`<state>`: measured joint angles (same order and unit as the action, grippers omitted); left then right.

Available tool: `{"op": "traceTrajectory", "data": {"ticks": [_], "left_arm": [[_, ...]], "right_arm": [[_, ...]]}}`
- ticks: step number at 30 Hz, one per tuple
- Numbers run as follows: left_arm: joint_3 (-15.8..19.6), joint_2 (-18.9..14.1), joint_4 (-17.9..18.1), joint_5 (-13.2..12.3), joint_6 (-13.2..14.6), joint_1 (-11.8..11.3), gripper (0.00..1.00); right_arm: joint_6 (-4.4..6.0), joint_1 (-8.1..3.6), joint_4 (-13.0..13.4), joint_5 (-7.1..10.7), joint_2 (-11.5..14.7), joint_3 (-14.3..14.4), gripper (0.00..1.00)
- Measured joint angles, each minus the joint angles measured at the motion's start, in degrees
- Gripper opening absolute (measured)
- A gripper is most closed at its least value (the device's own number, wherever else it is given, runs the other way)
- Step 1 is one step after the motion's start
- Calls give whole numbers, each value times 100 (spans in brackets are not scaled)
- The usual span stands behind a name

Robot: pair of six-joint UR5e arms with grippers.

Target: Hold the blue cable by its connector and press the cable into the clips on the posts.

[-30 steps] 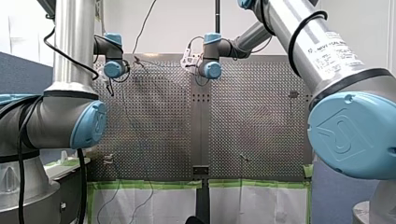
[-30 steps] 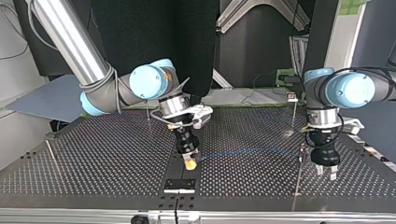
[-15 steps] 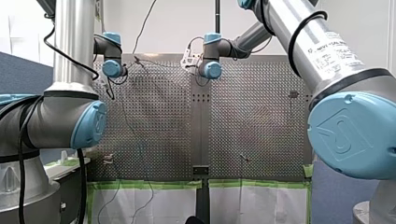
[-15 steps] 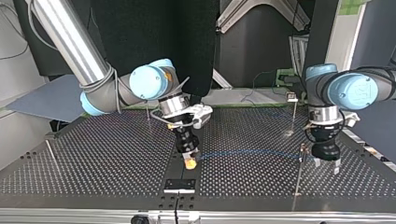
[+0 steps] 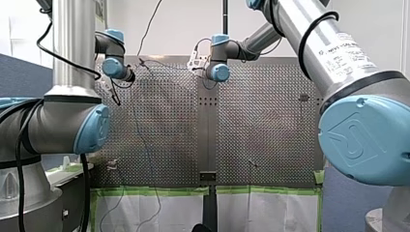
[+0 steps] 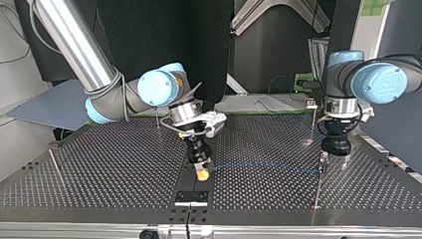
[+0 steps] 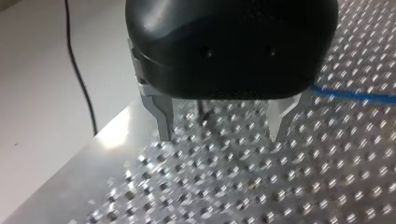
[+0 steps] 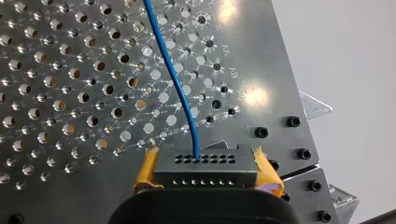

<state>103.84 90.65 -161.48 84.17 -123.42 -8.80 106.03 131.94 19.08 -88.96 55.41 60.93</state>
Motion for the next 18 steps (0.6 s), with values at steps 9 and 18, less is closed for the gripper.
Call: {"op": "traceTrajectory", "data": {"ticks": [9, 18], "left_arm": [[170, -424, -426, -230, 188, 4, 100], [241, -859, -875, -263, 303, 20, 100]], "right_arm": [[-2, 19, -13, 0, 1, 0, 0], [-2, 28, -26, 1, 1, 2, 0]]}}
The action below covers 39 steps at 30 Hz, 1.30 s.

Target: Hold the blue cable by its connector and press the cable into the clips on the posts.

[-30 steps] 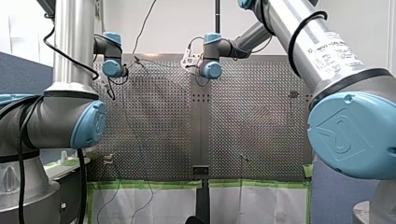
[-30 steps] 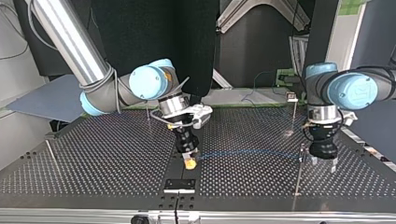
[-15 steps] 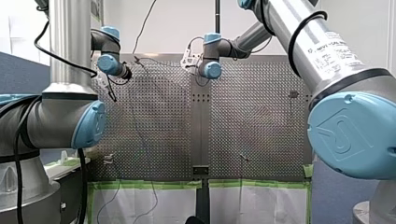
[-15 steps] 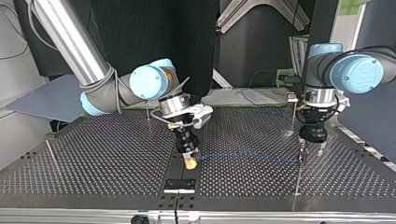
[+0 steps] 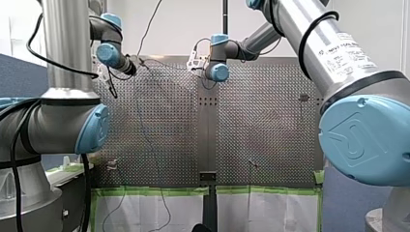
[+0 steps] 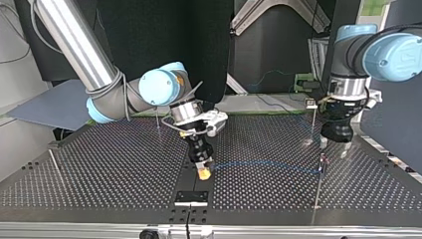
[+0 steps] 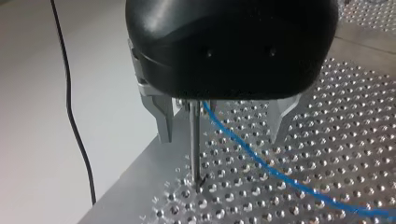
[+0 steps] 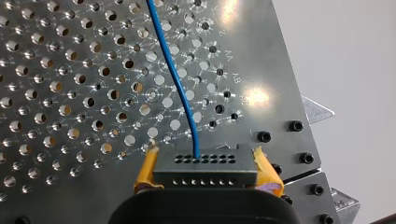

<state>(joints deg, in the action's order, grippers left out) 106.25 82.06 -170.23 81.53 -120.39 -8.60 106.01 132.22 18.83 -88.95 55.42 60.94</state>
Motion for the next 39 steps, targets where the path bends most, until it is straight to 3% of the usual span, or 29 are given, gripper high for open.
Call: {"op": "traceTrajectory", "data": {"ticks": [8, 14, 23, 39], "left_arm": [[49, -347, -306, 103, 352, 91, 100], [47, -371, -516, 334, 643, 188, 100], [-88, -377, -556, 486, 1109, 269, 100], [-201, -395, -565, 439, 1905, 378, 100]], "right_arm": [[-4, -3, -1, 0, -1, -1, 0], [-8, -5, -5, 0, -2, 0, 0], [-17, 2, -14, 0, -2, 1, 0], [-104, -31, -114, 1, -8, 0, 0]]}}
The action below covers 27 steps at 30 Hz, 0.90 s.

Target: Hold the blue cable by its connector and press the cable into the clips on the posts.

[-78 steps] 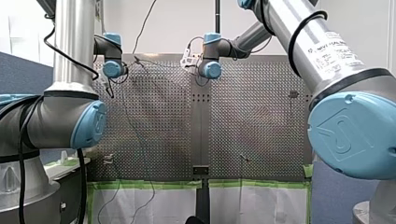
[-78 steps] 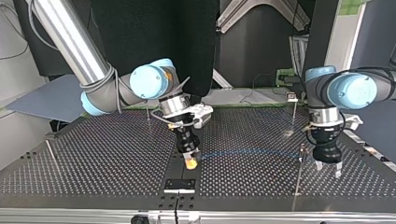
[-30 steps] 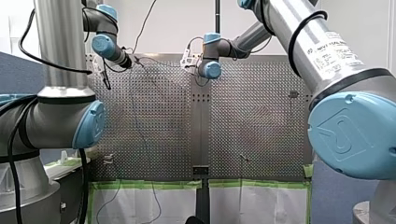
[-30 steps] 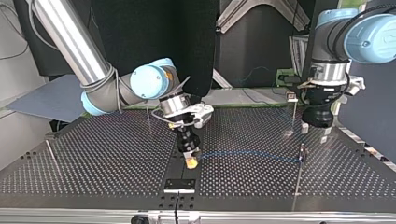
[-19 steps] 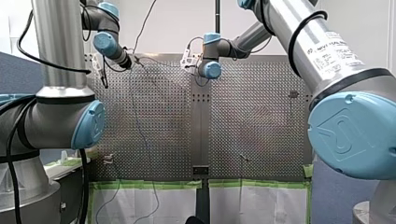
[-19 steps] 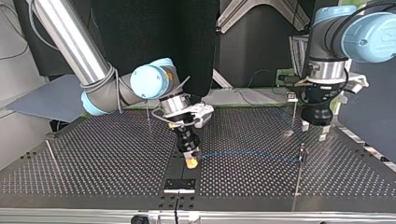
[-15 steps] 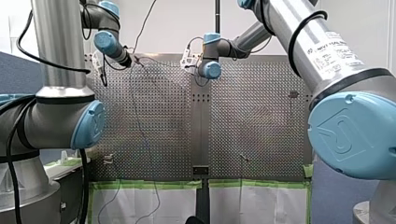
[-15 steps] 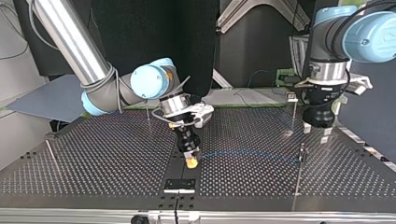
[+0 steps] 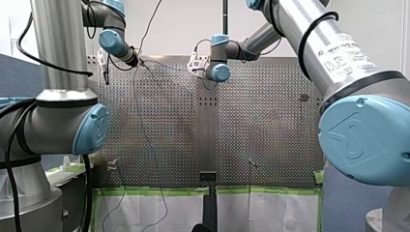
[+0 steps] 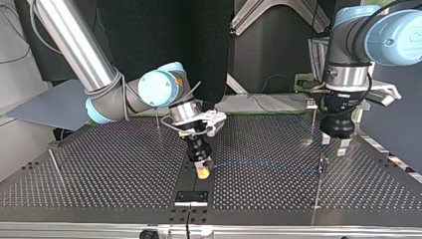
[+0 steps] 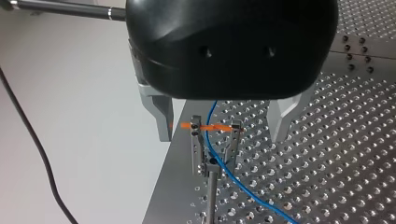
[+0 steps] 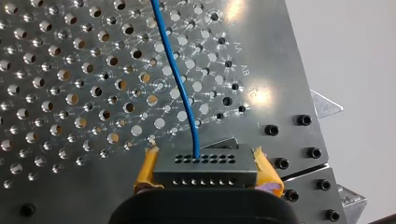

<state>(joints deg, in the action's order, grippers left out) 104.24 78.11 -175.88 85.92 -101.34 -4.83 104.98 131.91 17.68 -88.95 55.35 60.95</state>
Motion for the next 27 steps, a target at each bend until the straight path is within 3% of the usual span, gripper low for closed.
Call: {"op": "traceTrajectory", "data": {"ticks": [14, 27], "left_arm": [[-31, 7, 2, -103, 664, 27, 100], [-33, 8, 0, -167, 691, 31, 100]], "right_arm": [[-68, -12, -42, 4, -1, 8, 0], [-72, -12, -54, 1, -1, 10, 0]]}}
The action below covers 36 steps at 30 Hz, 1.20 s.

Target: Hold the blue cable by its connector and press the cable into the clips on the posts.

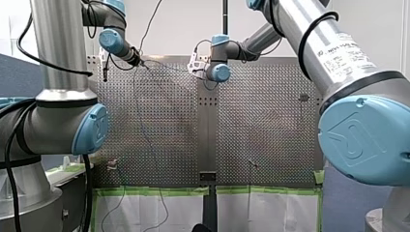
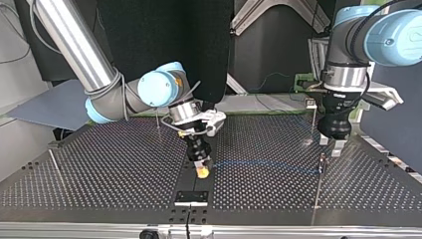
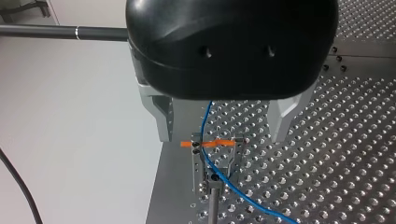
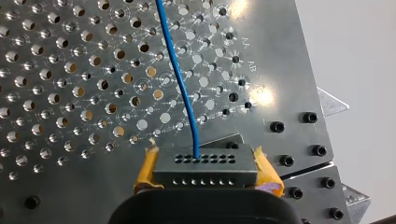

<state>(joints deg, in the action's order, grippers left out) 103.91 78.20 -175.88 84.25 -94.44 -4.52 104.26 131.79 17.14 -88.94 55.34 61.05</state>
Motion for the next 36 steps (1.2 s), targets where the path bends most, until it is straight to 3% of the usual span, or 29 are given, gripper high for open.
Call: {"op": "traceTrajectory", "data": {"ticks": [19, 30, 36], "left_arm": [[-2, -2, -4, -94, -17, 22, 100], [-199, 28, 55, -591, -246, 212, 100], [-410, 168, 78, -861, -346, 305, 100]], "right_arm": [[-14, 0, -28, 3, -15, 8, 0], [-303, 0, -159, -25, -17, 8, 0], [-393, -8, -181, -33, -25, 8, 0]]}}
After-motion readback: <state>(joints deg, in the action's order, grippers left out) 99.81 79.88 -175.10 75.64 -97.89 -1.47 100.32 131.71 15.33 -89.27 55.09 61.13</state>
